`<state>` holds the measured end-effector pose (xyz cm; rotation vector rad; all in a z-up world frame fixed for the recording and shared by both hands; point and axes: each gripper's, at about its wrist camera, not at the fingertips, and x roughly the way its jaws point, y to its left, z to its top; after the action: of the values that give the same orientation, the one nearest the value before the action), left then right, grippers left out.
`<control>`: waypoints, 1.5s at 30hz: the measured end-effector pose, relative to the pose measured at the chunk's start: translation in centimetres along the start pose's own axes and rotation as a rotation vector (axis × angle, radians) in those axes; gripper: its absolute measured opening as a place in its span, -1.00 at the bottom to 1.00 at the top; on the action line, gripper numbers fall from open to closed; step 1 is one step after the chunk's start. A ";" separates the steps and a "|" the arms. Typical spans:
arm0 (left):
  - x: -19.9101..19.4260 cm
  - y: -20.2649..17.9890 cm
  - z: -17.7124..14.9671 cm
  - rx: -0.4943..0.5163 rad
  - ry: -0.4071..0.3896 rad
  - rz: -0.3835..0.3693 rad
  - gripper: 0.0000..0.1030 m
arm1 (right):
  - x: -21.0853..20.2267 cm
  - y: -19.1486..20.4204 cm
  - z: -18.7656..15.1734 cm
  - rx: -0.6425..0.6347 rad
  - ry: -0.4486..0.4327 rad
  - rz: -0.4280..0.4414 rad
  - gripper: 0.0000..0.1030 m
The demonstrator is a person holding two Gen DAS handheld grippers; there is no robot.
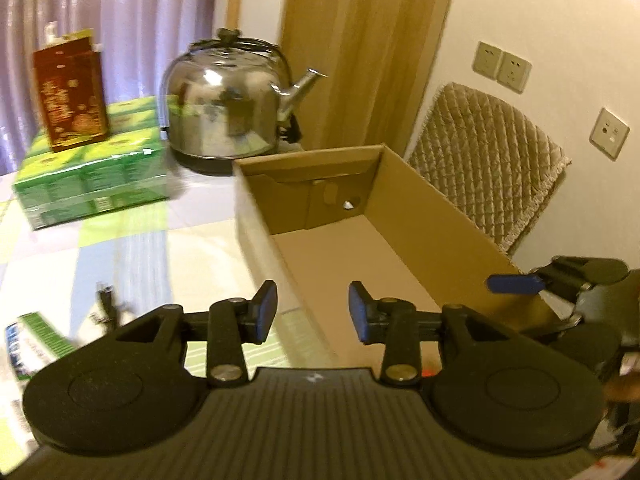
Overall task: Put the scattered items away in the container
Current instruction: 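Open both grippers to drop the spoon and candy into the box, then move both tools back toward the remaining items on the table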
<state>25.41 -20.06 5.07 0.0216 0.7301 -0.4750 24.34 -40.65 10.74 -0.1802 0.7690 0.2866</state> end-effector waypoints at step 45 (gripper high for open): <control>-11.7 16.6 -17.7 -0.098 0.045 0.272 0.97 | 3.0 22.6 -5.9 -0.097 -0.033 0.148 0.81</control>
<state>13.63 2.84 -3.01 0.0394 0.7806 -0.1794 15.31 -20.24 3.21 -0.2101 0.7373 0.4666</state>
